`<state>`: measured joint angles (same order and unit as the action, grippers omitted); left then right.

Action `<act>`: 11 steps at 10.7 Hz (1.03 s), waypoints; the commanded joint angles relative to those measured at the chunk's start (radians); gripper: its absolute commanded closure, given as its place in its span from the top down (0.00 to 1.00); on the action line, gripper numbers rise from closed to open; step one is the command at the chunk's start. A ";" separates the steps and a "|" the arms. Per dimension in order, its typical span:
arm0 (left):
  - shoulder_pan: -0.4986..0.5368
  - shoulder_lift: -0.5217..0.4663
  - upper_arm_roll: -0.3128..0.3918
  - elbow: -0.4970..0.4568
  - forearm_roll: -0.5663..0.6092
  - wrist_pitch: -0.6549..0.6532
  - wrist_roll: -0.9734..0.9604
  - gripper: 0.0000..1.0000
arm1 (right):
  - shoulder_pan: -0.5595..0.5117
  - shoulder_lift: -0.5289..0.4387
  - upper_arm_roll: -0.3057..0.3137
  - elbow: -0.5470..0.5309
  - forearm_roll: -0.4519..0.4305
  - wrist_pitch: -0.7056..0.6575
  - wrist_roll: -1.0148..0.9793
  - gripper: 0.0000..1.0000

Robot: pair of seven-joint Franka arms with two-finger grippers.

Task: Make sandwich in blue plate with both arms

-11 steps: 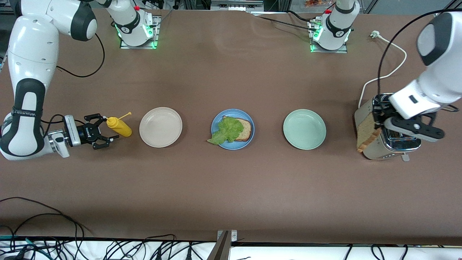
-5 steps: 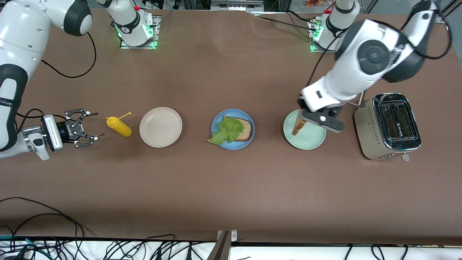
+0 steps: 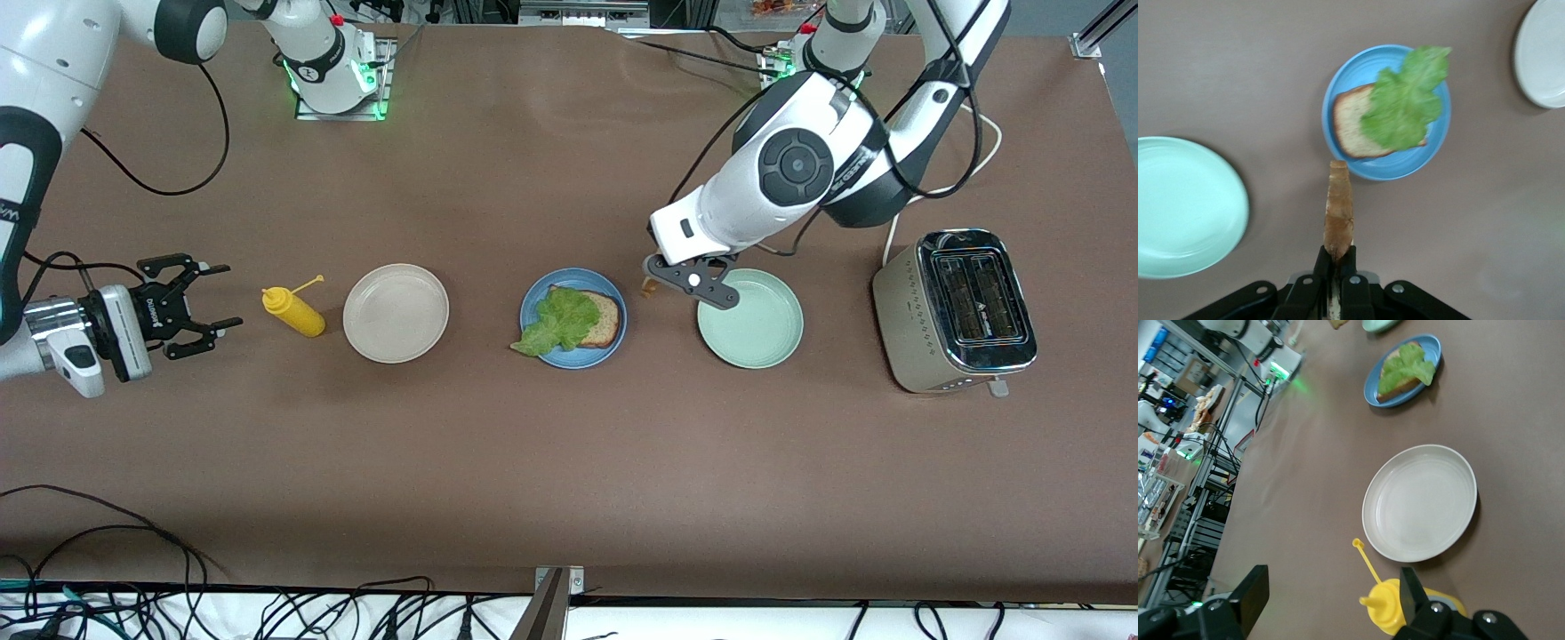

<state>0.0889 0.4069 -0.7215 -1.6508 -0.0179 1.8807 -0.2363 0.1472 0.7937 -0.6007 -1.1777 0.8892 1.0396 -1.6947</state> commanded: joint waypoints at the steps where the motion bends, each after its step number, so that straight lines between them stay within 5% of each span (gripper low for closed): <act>1: -0.064 0.143 -0.013 0.137 -0.042 0.081 -0.075 0.00 | 0.063 -0.013 -0.004 0.095 -0.096 0.000 0.270 0.88; 6: -0.103 0.314 -0.047 0.184 -0.095 0.230 -0.087 0.00 | 0.236 -0.070 -0.030 0.109 -0.369 0.085 0.674 0.87; 10: -0.087 0.357 -0.038 0.184 -0.302 0.261 0.058 0.00 | 0.365 -0.138 -0.085 0.072 -0.537 0.181 0.942 0.87; 11: -0.086 0.365 -0.033 0.184 -0.316 0.262 0.090 0.00 | 0.365 -0.189 -0.029 0.016 -0.603 0.222 1.040 0.88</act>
<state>-0.0046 0.7406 -0.7542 -1.4975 -0.2554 2.1441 -0.2424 0.4592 0.7151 -0.6650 -1.0672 0.4072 1.1833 -0.8387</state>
